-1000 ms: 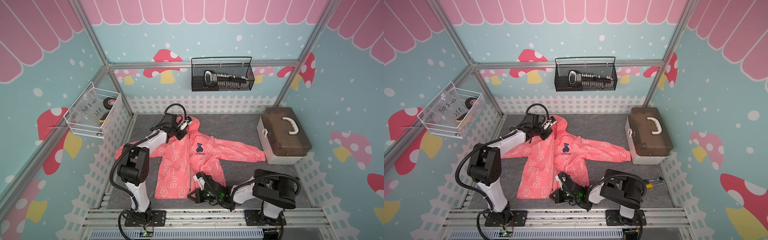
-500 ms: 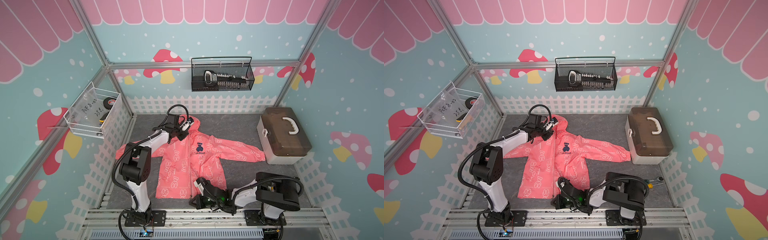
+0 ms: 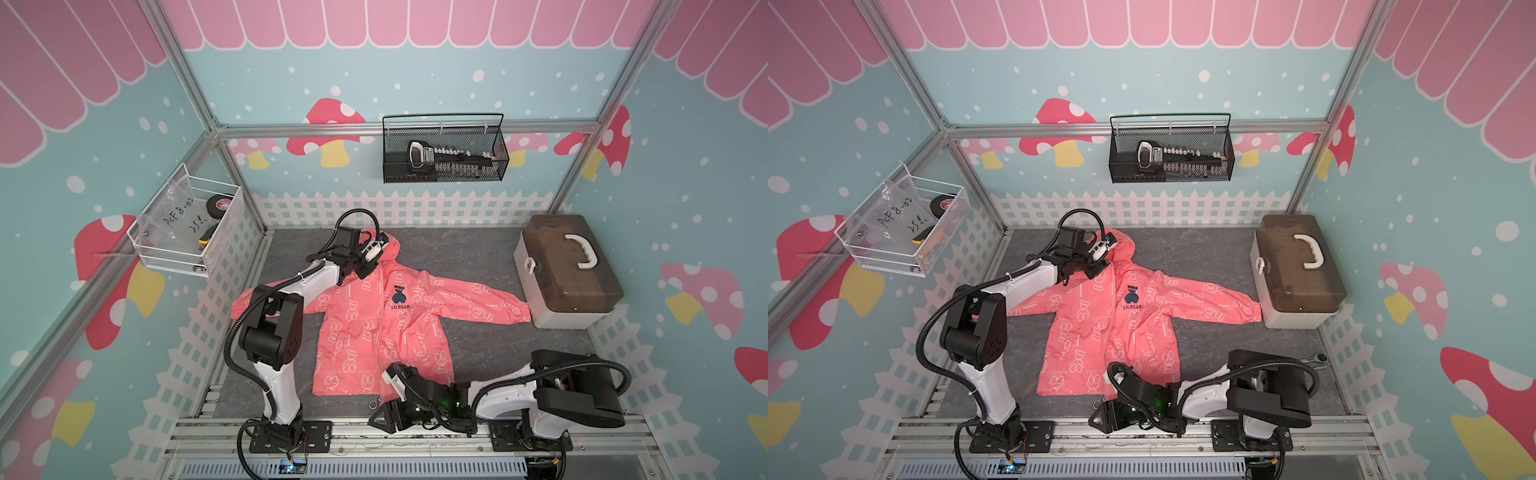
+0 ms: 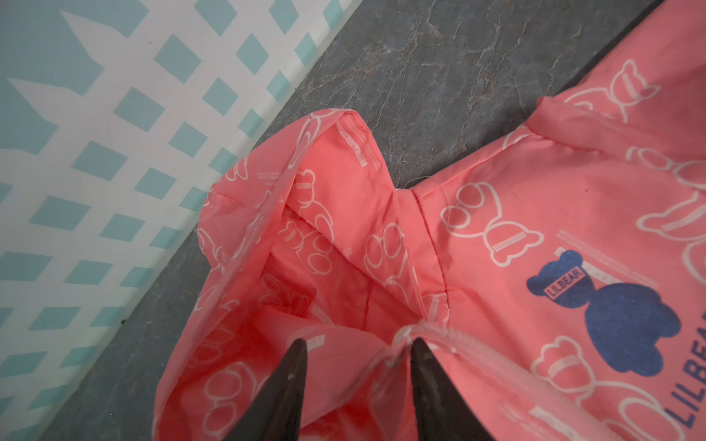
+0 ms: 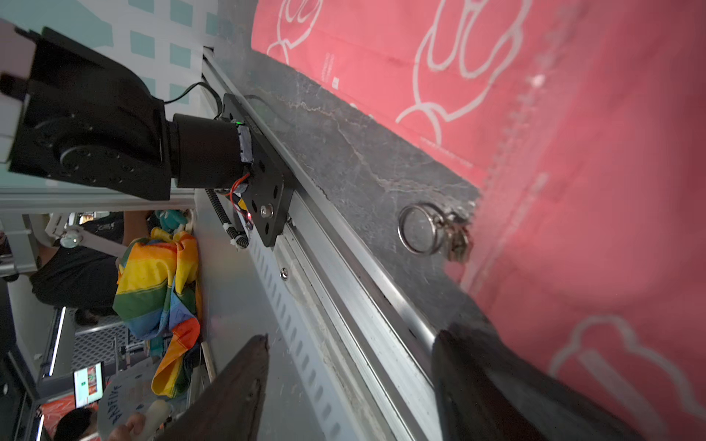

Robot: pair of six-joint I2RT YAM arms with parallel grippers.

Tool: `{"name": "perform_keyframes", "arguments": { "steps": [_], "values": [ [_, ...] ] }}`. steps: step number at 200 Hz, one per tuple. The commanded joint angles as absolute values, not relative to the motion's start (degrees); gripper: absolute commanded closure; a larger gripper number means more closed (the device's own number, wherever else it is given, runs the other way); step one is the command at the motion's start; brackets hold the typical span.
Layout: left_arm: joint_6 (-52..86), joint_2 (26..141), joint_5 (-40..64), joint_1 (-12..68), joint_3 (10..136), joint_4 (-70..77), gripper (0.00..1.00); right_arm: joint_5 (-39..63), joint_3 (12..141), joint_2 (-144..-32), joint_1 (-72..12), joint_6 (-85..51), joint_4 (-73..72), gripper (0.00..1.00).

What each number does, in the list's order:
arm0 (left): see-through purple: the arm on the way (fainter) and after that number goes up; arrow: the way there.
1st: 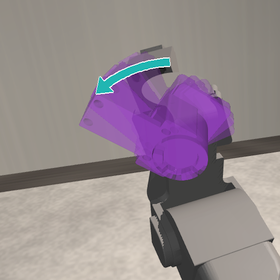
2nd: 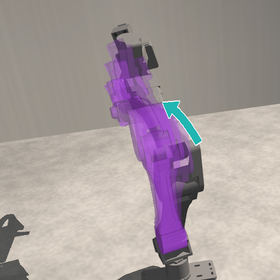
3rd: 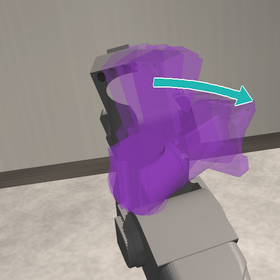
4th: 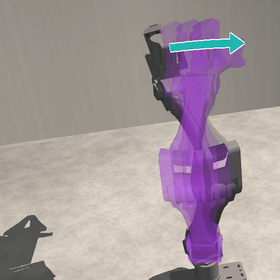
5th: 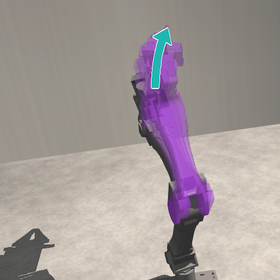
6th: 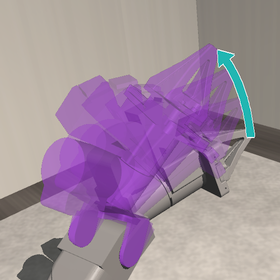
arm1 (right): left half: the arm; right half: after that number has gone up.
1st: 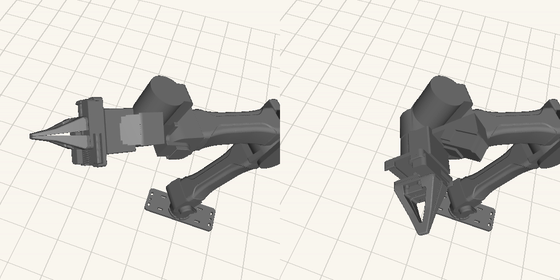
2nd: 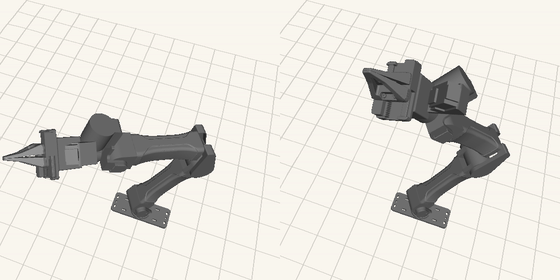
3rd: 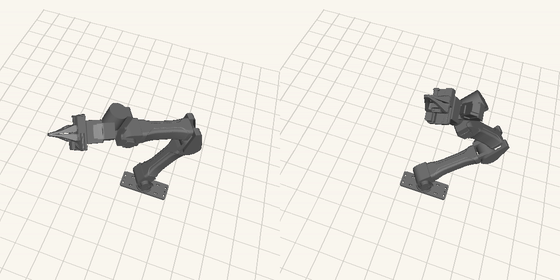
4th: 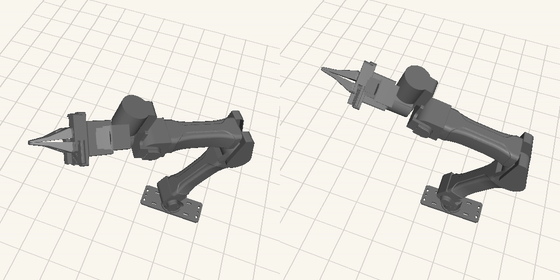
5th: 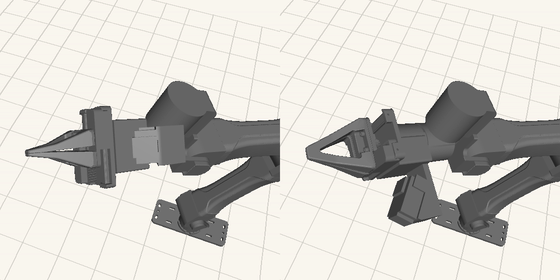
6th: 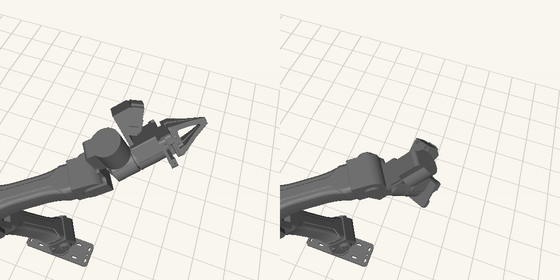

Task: Unzip the jacket
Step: Smooth out the jacket at the center of the board.

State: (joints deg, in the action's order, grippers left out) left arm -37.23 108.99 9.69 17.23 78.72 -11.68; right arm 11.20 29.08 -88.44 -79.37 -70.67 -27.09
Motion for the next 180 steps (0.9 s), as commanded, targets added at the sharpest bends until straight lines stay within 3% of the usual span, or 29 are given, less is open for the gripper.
{"name": "perform_keyframes", "arguments": {
  "steps": [1,11,16,22,38,63,74,102,120,137,154,180],
  "values": [
    [-37.9,104.4,7.0,18.0,76.4,-9.3,0.32,6.9,33.9,-80.7,-77.6,-62.0,-7.3,0.28],
    [-36.8,102.6,4.9,18.2,75.5,-8.7,0.19,4.1,36.3,-76.5,-76.0,-58.1,1.2,0.29],
    [-36.1,101.5,3.8,18.3,75.1,-8.3,0.03,2.6,37.4,-74.6,-74.8,-56.5,4.8,0.30],
    [-35.6,100.2,2.6,18.5,74.6,-8.2,0.01,1.2,38.3,-71.9,-72.8,-54.9,8.6,0.31],
    [-34.9,96.0,0.5,18.9,73.0,-8.5,0.01,-1.5,39.0,-65.8,-65.5,-51.7,15.1,0.40],
    [-26.0,88.2,-3.8,19.1,69.9,-9.4,0.01,-1.2,38.1,-60.6,-50.7,-46.8,16.4,0.70],
    [-18.8,84.9,-5.6,19.3,68.0,-9.9,0.01,0.7,39.0,-61.7,-44.5,-44.7,15.8,0.78],
    [-2.7,77.8,-12.8,21.9,62.8,-9.3,0.01,10.8,44.6,-73.3,-33.4,-40.3,10.3,0.79],
    [11.4,75.3,-17.1,22.1,63.0,-18.4,0.01,15.8,48.5,-82.6,-29.2,-40.7,5.5,0.79],
    [18.6,74.2,-15.0,22.1,62.6,-26.8,0.02,19.1,51.8,-90.7,-27.1,-42.1,1.6,0.78],
    [25.7,72.3,-11.2,22.3,58.4,-29.2,0.08,20.1,53.6,-97.4,-25.9,-43.9,-2.3,0.79],
    [34.0,69.8,-7.6,22.7,50.1,-28.3,0.26,17.5,56.2,-106.6,-24.5,-46.2,-5.7,0.84]
  ]
}}
